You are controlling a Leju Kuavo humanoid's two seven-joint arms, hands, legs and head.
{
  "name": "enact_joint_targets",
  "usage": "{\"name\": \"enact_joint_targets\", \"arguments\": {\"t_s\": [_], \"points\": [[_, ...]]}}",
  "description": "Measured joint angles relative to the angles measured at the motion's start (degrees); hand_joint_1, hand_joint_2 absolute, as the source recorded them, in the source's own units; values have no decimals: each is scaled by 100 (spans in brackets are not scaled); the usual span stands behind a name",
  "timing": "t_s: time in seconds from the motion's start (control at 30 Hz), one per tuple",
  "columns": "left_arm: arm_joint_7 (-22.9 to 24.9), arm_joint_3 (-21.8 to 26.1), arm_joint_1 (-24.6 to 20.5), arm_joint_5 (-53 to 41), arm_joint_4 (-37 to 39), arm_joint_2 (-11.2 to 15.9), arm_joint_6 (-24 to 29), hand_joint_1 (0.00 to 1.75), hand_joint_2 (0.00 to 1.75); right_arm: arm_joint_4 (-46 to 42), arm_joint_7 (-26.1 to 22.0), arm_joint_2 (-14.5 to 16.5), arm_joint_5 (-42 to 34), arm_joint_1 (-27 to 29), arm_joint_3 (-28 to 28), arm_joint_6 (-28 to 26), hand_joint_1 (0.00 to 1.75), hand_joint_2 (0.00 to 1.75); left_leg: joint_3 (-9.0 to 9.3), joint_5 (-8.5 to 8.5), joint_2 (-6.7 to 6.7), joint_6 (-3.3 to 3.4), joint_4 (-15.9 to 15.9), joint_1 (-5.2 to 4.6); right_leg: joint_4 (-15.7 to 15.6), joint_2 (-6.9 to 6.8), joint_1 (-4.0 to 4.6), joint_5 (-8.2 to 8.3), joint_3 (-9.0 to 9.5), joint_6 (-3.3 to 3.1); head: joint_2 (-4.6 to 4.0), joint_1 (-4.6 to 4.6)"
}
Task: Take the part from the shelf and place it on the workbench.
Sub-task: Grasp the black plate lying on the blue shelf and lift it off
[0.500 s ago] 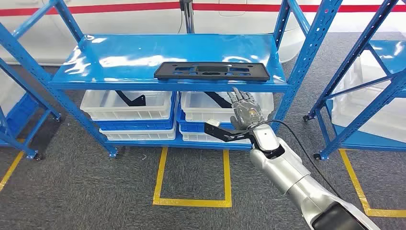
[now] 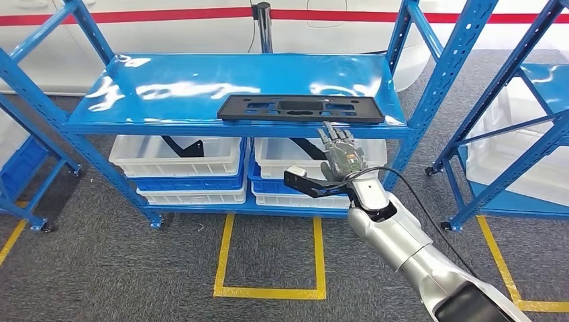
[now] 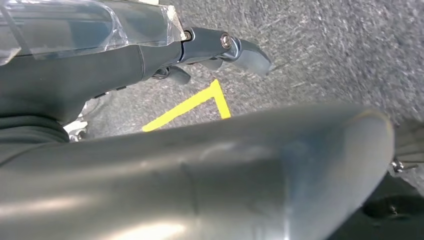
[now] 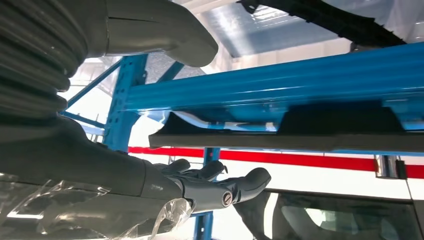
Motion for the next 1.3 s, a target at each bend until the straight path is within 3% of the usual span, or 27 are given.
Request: {"name": "enact_joint_targets", "arguments": {"t_s": [0.07,0.13,0.17,0.2,0.23,0.3,0.37,0.47,0.53,0.63,0.67,0.7,0.73,0.8,0.87,0.97,1.03,1.07,1.17,1.2,1.23,1.3], "points": [[-9,1,1,-2,2,4,1,0,0,-1,0,-10,4,0,-14,-6,0,175,56,-30,-1,60,-14,26,630,-15,-18,-283,-307,60,0,2],[-14,1,1,-3,3,9,0,0,0,-1,0,-25,5,24,-17,-2,0,175,100,-78,-3,87,-12,33,1517,-19,-38,-578,-841,101,-1,2],[-14,1,5,-4,4,9,-3,0,0,-1,1,-33,5,45,-17,5,0,175,128,-106,-6,84,-11,38,1771,-20,-49,-597,-1039,115,-1,3],[-14,1,11,-4,4,8,-7,0,0,-1,2,-39,6,63,-17,14,0,175,165,-137,-10,73,-10,45,1781,-23,-59,-484,-1122,123,0,3],[-14,1,14,-5,4,8,-10,0,0,-1,4,-42,7,72,-17,23,0,175,214,-173,-14,54,-10,55,1536,-28,-66,-257,-1074,125,0,3],[-14,1,5,-9,4,7,-14,0,0,-1,8,-43,8,71,-17,34,0,175,316,-252,-17,-2,-9,62,631,-46,-74,301,-743,114,0,4],[-13,1,-9,-13,4,8,-15,0,0,-1,9,-45,7,64,-19,37,0,175,383,-332,-19,-72,-16,50,-5,-53,-61,569,-487,69,0,5],[-16,1,-11,-17,4,10,-15,0,0,2,4,-45,5,57,-20,37,0,175,420,-408,-12,-178,-33,57,-137,-41,-47,544,-420,-45,1,6],[-20,1,-15,-19,4,12,-16,0,0,3,-4,-33,5,36,-21,38,0,175,294,-568,-6,-240,267,77,-162,-37,-62,524,-368,-126,0,6],[-19,1,-14,-23,4,13,-17,0,0,4,-7,-24,2,37,-20,41,0,175,-420,-1050,-6,-295,1564,96,-168,-29,-69,460,-290,-201,0,7],[-18,1,-6,-27,4,13,-17,0,0,4,-6,-24,1,49,-20,42,0,175,-643,-1101,-5,-308,1880,102,-167,-22,-72,431,-261,-209,0,7],[-17,1,5,-34,4,14,-17,0,0,5,-5,-24,-1,62,-20,43,0,175,-750,-1029,-5,-317,1951,108,-167,-14,-77,399,-223,-210,0,7],[-17,1,12,-43,5,16,-17,0,0,5,-4,-25,-1,70,-20,43,0,175,-727,-840,-4,-321,1761,114,-167,-6,-84,363,-177,-202,0,7],[-18,1,13,-58,5,20,-17,0,0,5,-4,-24,-1,70,-20,40,0,175,-385,-302,-3,-304,840,117,-169,9,-87,287,-67,-167,-1,7],[-18,1,2,-69,6,21,-17,0,0,5,-2,-24,-1,61,-20,40,0,175,-65,20,-9,-257,101,101,-166,34,-59,198,15,-108,0,8],[-16,2,-3,-86,6,20,-20,0,0,5,2,-24,-1,56,-21,40,0,175,29,24,-17,-162,-40,85,-169,47,-46,99,67,-4,0,9],[-16,2,-2,-95,6,21,-22,0,0,5,7,-27,-1,50,-23,40,0,175,75,-6,-22,-86,-47,100,45,17,-62,-27,-6,68,1,9],[-16,2,-4,-97,7,24,-22,0,0,5,8,-29,-1,44,-24,40,0,175,104,-22,-23,-51,-53,111,340,0,-72,-157,-154,100,1,10],[-14,3,-10,-97,9,28,-22,0,0,6,12,-40,-4,64,-24,51,0,175,168,-104,-25,-6,-51,108,1508,-16,-82,-525,-876,158,1,11],[-9,3,0,-98,10,28,-26,0,0,7,15,-48,-7,88,-24,56,0,175,204,-140,-28,-13,-50,112,1643,-18,-88,-477,-1022,165,0,11],[-4,3,13,-99,10,28,-29,0,0,7,17,-56,-8,110,-24,60,0,175,251,-178,-31,-26,-49,118,1572,-21,-95,-332,-1063,167,0,11],[4,3,32,-101,10,28,-34,0,0,8,20,-69,-9,132,-24,60,0,175,370,-268,-36,-75,-50,134,839,-33,-111,198,-833,161,-1,12]]}}
